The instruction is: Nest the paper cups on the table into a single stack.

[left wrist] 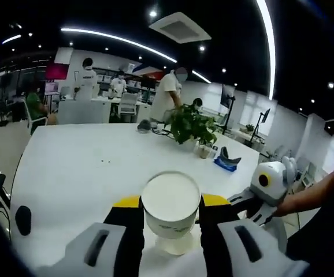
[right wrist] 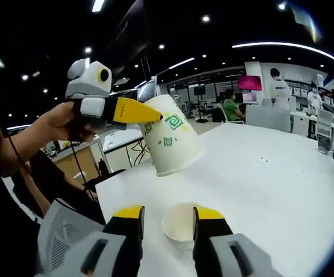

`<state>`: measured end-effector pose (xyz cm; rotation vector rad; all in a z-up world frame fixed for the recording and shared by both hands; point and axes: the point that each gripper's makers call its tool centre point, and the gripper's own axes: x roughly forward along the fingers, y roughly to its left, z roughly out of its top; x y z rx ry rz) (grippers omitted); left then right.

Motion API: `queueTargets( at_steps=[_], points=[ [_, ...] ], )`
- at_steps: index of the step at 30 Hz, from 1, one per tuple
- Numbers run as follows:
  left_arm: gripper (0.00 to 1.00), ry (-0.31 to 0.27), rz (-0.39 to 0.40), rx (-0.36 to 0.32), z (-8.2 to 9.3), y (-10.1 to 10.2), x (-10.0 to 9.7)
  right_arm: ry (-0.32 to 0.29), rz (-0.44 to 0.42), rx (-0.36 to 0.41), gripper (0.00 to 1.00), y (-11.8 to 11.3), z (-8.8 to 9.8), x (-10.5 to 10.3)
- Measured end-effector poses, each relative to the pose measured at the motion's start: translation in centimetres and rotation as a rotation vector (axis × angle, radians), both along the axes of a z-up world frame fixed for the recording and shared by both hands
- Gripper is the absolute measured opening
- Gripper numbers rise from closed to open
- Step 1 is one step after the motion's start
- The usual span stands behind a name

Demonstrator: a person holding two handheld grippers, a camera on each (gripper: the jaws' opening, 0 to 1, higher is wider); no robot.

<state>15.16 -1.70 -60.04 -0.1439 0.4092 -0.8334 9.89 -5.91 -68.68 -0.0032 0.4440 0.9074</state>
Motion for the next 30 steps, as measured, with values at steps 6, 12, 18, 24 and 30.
queueTargets(
  at_steps=[6, 12, 18, 24, 30],
  points=[
    [0.35, 0.014, -0.03, -0.027, 0.0, -1.2, -0.5, -0.004, -0.017, 0.067, 0.29, 0.0, 1.3, 0.2],
    [0.35, 0.035, -0.082, -0.012, -0.8, -2.0, -1.3, -0.015, -0.012, 0.086, 0.25, -0.1, 1.6, 0.0],
    [0.35, 0.053, -0.092, -0.03, -1.2, -1.9, -1.3, -0.035, -0.005, 0.156, 0.26, -0.1, 2.9, -0.2],
    [0.36, 0.093, -0.116, -0.053, -1.9, -1.3, -1.5, -0.02, -0.018, 0.24, 0.22, -0.8, 3.6, 0.0],
    [0.35, 0.119, -0.151, -0.103, -2.4, -1.0, -2.4, -0.008, 0.012, 0.309, 0.22, -1.1, 4.5, -0.2]
  ],
)
